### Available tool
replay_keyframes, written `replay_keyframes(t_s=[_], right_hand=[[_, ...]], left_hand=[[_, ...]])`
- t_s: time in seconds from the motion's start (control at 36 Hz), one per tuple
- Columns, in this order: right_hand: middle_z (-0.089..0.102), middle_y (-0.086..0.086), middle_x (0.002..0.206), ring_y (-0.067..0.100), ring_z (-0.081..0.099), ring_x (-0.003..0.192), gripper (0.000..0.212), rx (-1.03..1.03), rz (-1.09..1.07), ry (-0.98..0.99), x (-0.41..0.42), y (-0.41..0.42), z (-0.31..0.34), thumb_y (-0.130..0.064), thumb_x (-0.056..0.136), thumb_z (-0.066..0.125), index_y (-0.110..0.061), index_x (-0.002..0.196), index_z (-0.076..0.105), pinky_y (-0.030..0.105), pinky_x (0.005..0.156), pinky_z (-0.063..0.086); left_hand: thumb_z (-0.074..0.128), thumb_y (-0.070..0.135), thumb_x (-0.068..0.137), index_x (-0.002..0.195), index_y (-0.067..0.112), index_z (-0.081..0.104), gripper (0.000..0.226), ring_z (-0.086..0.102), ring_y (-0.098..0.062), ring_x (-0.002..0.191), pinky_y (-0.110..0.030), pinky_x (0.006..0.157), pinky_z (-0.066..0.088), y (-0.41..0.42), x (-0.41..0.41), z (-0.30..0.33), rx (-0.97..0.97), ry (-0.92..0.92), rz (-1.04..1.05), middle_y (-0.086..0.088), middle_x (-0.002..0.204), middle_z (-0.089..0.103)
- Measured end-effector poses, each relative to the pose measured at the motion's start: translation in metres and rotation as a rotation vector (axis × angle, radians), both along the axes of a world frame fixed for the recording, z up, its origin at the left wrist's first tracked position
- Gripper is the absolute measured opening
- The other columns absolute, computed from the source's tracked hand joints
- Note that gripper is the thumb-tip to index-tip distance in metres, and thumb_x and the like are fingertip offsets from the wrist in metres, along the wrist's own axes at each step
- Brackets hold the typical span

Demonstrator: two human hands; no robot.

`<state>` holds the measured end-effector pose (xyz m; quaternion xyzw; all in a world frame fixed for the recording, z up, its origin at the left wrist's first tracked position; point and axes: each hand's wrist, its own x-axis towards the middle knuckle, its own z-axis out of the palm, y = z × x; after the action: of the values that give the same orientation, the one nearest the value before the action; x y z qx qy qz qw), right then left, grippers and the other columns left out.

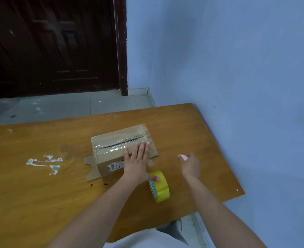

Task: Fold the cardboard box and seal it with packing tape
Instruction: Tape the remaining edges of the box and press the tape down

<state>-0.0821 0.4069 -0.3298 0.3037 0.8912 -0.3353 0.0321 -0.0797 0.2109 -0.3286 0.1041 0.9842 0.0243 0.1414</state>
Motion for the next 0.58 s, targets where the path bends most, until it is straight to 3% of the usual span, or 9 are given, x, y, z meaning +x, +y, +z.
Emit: replay_keyframes(t_s=[0.22,0.58], right_hand=[[0.057,0.016,0.124,0.031,0.054,0.115,0.042,0.016,0.096,-0.208,0.04,0.012,-0.044,-0.032,0.094,0.053,-0.006,0.126,0.049,0.036,0.09,0.045],[0.04,0.006,0.132,0.026,0.036,0.124,0.042,0.205,0.14,-0.259,0.039,0.012,-0.056,-0.045,0.088,0.057,-0.019,0.122,0.052,0.039,0.094,0.039]], left_hand=[[0.037,0.096,0.053,0.128,0.02,-0.045,0.135,-0.029,-0.025,0.141,-0.057,0.103,-0.026,0.0,0.0,0.003,-0.002,-0.011,0.005,-0.002,0.155,-0.028],[0.036,0.096,0.053,0.135,0.018,-0.039,0.135,-0.028,-0.026,0.141,-0.055,0.099,-0.031,0.001,0.0,0.004,-0.032,-0.006,0.008,-0.001,0.155,-0.025]])
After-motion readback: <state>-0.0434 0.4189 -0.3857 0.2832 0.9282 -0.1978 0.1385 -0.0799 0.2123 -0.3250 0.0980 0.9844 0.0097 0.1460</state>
